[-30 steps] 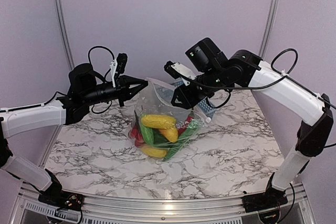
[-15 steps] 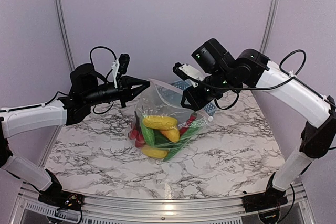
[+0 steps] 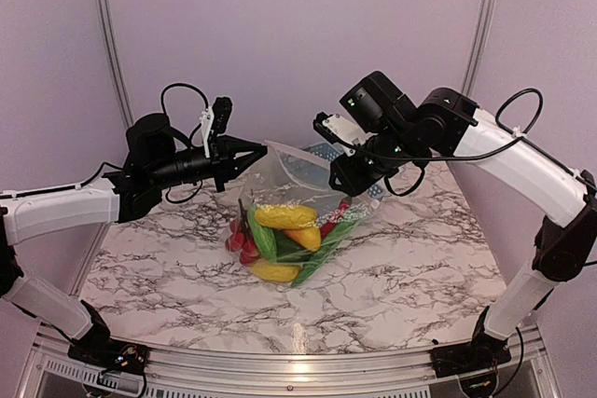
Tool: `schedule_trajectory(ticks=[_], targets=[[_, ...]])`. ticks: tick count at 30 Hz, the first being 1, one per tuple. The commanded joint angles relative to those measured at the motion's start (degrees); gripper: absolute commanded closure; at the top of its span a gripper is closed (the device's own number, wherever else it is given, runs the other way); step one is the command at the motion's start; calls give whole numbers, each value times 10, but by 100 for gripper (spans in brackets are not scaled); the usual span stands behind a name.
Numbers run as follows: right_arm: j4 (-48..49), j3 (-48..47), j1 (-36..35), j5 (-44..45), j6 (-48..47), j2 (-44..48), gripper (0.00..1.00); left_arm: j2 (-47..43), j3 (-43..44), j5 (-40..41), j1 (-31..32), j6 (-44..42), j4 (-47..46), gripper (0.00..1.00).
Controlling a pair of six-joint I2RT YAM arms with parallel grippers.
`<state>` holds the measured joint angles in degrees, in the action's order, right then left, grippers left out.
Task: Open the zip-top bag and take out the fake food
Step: Pick up the fake vegetable from the zipper food storage bag.
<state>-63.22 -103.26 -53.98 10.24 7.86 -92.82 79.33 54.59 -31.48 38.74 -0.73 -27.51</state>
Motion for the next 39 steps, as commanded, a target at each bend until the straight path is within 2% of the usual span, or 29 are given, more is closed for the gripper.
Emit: schedule_trajectory(ticks=[1,7,14,29,39], targets=[[-20,-3,4,16,11,-1,68,8,25,-7,2,-8,0,100],[-23,-10,4,28,18,-1,69,7,23,-13,2,-11,1,100],[-26,-7,4,35,28,-5,78,7,23,-17,2,-10,-2,100],[-8,33,4,50,36,11,80,6,23,-13,4,-8,-2,100],[28,10,4,47,34,20,98,13,26,-2,4,-8,6,100]])
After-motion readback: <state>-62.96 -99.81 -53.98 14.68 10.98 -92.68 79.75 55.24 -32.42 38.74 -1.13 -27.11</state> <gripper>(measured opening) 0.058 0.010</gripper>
